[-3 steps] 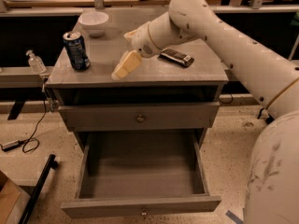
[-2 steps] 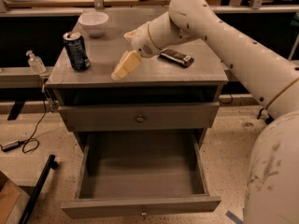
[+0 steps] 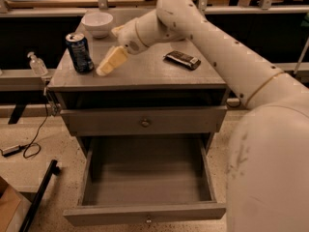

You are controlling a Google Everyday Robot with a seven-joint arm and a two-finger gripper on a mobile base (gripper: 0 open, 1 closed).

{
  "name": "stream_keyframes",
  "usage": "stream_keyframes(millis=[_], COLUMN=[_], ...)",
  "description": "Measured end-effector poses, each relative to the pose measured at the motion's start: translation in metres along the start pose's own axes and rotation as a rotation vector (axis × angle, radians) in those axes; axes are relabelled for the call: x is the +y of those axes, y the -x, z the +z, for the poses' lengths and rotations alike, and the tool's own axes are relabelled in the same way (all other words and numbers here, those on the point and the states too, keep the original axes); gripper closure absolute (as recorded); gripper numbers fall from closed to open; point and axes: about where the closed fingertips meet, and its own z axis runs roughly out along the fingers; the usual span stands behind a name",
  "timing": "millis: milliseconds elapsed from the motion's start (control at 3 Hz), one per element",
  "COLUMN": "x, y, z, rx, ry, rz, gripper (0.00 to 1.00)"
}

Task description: Place pepsi can into middle drawer

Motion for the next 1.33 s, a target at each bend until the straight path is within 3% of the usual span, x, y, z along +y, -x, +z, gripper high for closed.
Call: stream_keyframes(millis=[333, 667, 1000, 1333], x=[-0.011, -0.02, -0.02, -0.018], y=[0.015, 0.026, 0.032, 0.037], z=[0.031, 0.078, 0.104, 0.111], rx=[-0.03, -0.074, -0.104, -0.113], ry=[0.032, 0.098, 0.141, 0.162], rz=[-0.011, -0.017, -0.014, -0.015], gripper=[0.0, 0.03, 0.25, 0.57])
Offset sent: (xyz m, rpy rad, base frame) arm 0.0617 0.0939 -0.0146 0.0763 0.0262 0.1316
